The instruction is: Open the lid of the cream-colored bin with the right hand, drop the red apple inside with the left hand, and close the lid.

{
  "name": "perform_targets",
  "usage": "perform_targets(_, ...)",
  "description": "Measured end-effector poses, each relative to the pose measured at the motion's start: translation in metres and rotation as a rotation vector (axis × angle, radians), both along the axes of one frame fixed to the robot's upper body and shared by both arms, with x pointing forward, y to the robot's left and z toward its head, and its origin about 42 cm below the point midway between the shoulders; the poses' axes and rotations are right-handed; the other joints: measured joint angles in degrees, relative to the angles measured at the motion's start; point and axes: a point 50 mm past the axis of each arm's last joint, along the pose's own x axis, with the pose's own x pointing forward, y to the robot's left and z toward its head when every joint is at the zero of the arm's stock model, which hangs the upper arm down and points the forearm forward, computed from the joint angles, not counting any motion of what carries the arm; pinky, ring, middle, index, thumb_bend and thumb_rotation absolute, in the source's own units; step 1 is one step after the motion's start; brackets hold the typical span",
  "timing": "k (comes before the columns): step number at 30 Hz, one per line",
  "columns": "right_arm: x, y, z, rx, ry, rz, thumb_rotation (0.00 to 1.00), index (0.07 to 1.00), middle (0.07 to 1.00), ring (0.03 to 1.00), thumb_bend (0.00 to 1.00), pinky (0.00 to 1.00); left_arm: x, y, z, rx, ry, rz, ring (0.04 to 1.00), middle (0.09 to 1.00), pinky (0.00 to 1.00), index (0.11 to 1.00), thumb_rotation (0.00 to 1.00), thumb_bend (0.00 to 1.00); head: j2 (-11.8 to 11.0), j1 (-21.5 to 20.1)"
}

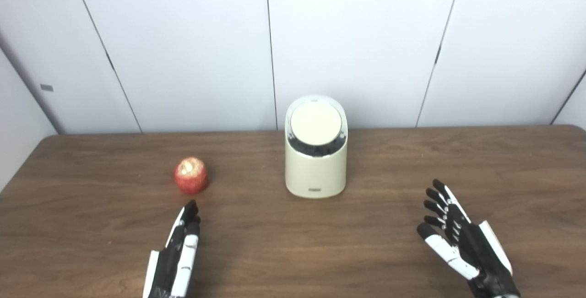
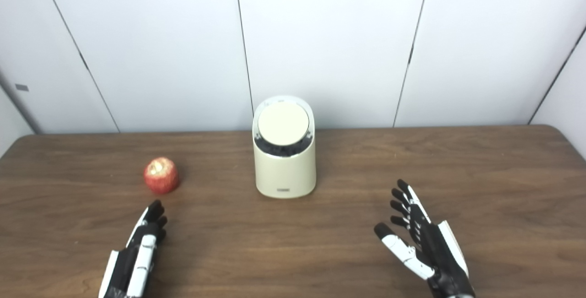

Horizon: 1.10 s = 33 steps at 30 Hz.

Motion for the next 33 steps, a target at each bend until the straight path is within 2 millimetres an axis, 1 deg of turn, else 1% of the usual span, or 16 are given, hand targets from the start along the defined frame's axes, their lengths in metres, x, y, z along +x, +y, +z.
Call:
perform_targets(3, 0.012, 0.006, 0.011, -0.012, -0.011, 0.000, 0.60, 0.945, 0.933, 0.899, 0.76, 0.83, 0.000, -0.001, 0.000, 0.001, -0.012, -0.005, 0.968, 0.969, 0.98, 0.966, 0.84, 0.49, -0.5, -0.1)
perform_targets(4, 0.015, 0.009, 0.014, -0.010, -0.011, 0.001, 0.60, 0.945, 0.932, 0.902, 0.77, 0.84, 0.000, -0.001, -0.001, 0.001, -0.014, -0.006, 0.966, 0.970, 0.98, 0.966, 0.83, 0.49, -1.1, -0.1)
perform_targets(5, 0.018, 0.011, 0.016, -0.010, -0.009, 0.001, 0.61, 0.944, 0.931, 0.902, 0.79, 0.84, 0.000, -0.002, -0.001, 0.001, -0.014, -0.006, 0.962, 0.967, 0.97, 0.965, 0.84, 0.49, -1.1, -0.2)
perform_targets(6, 0.022, 0.014, 0.019, -0.018, -0.016, 0.005, 0.63, 0.949, 0.935, 0.908, 0.81, 0.85, 0.000, -0.002, -0.001, 0.001, -0.014, -0.006, 0.966, 0.972, 0.97, 0.970, 0.85, 0.47, -1.7, -0.3)
perform_targets(8, 0.030, 0.020, 0.026, -0.047, -0.035, 0.015, 0.63, 0.951, 0.937, 0.911, 0.83, 0.86, 0.000, -0.002, -0.002, -0.001, -0.012, -0.006, 0.968, 0.974, 0.98, 0.973, 0.85, 0.46, -2.0, -0.3)
perform_targets(12, 0.052, 0.030, 0.045, -0.083, -0.071, 0.023, 0.58, 0.946, 0.934, 0.913, 0.89, 0.88, 0.000, -0.003, -0.002, -0.003, -0.013, -0.010, 0.981, 0.985, 1.00, 0.986, 0.83, 0.43, -2.6, -0.4)
perform_targets(15, 0.069, 0.037, 0.056, -0.090, -0.095, 0.034, 0.53, 0.939, 0.932, 0.921, 0.91, 0.89, 0.000, -0.004, -0.003, -0.006, -0.014, -0.012, 0.984, 0.988, 1.00, 0.996, 0.85, 0.40, -3.0, -0.4)
perform_targets(17, 0.078, 0.044, 0.059, -0.092, -0.100, 0.044, 0.50, 0.939, 0.934, 0.929, 0.90, 0.89, 0.000, -0.004, -0.003, -0.005, -0.016, -0.013, 0.987, 0.992, 1.00, 0.999, 0.85, 0.40, -3.0, -0.4)
perform_targets(19, 0.087, 0.052, 0.061, -0.099, -0.097, 0.060, 0.46, 0.949, 0.939, 0.940, 0.89, 0.88, 0.000, -0.005, -0.003, -0.005, -0.016, -0.014, 0.990, 0.994, 1.00, 1.000, 0.85, 0.41, -3.2, -0.4)
perform_targets(22, 0.099, 0.064, 0.070, -0.131, -0.103, 0.081, 0.43, 0.954, 0.939, 0.935, 0.88, 0.86, 0.000, -0.005, -0.003, -0.005, -0.016, -0.017, 0.984, 0.989, 1.00, 1.000, 0.85, 0.43, -3.1, -0.4)
perform_targets(27, 0.124, 0.077, 0.086, -0.171, -0.129, 0.107, 0.39, 0.944, 0.938, 0.934, 0.87, 0.86, 0.000, -0.006, -0.005, -0.011, -0.027, -0.023, 0.989, 0.992, 1.00, 1.000, 0.84, 0.41, -3.1, -0.4)
perform_targets(31, 0.142, 0.083, 0.086, -0.180, -0.105, 0.108, 0.36, 0.933, 0.934, 0.927, 0.87, 0.85, 0.000, -0.006, -0.005, -0.016, -0.029, -0.025, 0.986, 0.990, 1.00, 1.000, 0.84, 0.41, -2.9, -0.4)
perform_targets(33, 0.149, 0.086, 0.084, -0.181, -0.093, 0.106, 0.36, 0.932, 0.927, 0.923, 0.87, 0.84, 0.000, -0.007, -0.005, -0.016, -0.030, -0.026, 0.990, 0.992, 1.00, 1.000, 0.85, 0.44, -2.8, -0.3)
